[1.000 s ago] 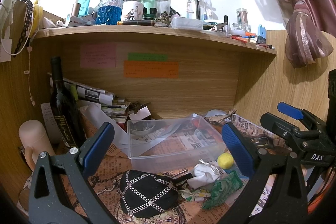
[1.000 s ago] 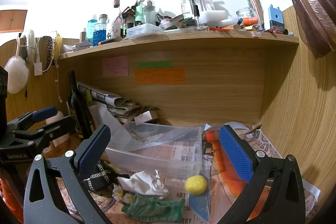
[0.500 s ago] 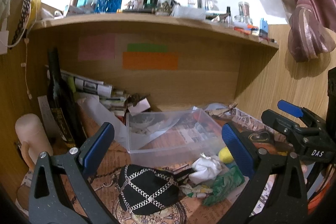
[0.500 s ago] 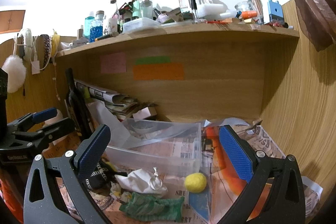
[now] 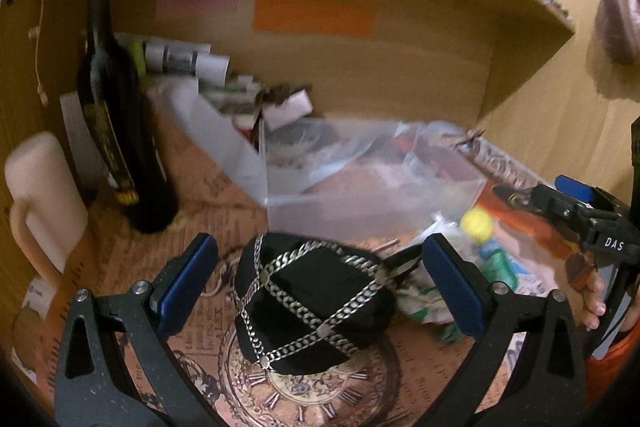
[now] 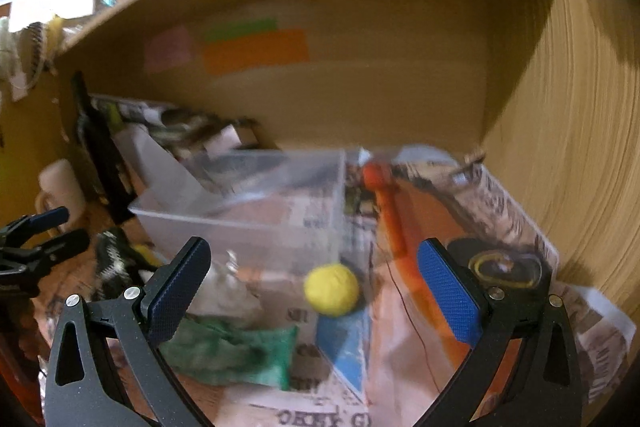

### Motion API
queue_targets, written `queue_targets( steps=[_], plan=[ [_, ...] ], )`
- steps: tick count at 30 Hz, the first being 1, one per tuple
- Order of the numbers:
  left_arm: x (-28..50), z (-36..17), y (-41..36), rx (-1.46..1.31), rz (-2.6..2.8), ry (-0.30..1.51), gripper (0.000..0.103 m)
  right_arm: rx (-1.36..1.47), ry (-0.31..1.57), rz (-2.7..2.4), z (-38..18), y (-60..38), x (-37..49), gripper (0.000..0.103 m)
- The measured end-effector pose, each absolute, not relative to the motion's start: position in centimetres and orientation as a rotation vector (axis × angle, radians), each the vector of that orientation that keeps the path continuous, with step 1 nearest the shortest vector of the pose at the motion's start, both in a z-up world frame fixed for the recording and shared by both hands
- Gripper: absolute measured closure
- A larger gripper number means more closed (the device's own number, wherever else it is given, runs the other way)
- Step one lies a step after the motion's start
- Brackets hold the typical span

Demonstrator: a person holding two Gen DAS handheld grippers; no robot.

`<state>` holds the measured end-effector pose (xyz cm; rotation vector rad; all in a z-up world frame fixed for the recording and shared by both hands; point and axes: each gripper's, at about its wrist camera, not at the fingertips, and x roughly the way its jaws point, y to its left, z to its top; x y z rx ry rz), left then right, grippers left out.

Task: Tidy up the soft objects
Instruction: 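Grasp the black chain-wrapped cap with the left gripper while the right gripper grasps the yellow felt ball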

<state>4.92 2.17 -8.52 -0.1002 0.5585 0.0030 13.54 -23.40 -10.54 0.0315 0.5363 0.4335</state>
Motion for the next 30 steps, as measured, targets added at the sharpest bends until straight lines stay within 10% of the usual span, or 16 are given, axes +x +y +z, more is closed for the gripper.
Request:
queue_targets(
  steps=[5,19,30],
  plan=[
    [5.9,-10.1,3.2,-0.133,0.050,0.586,0.000,0.030,0.630,0.434,-12.6,-23.7,15.5,0.010],
    [6.7,-11.2,2.6,-0.114,-0.025,0.635,0.058,0.057,0.818,0.520,-16.5,-22.2,19.1,0.062],
    [5.2,-9.9,3.8,-0.140,-0.035,0.611,0.071,0.047,0.739,0.499,-14.7,-22.8,17.7,0.065]
  ],
)
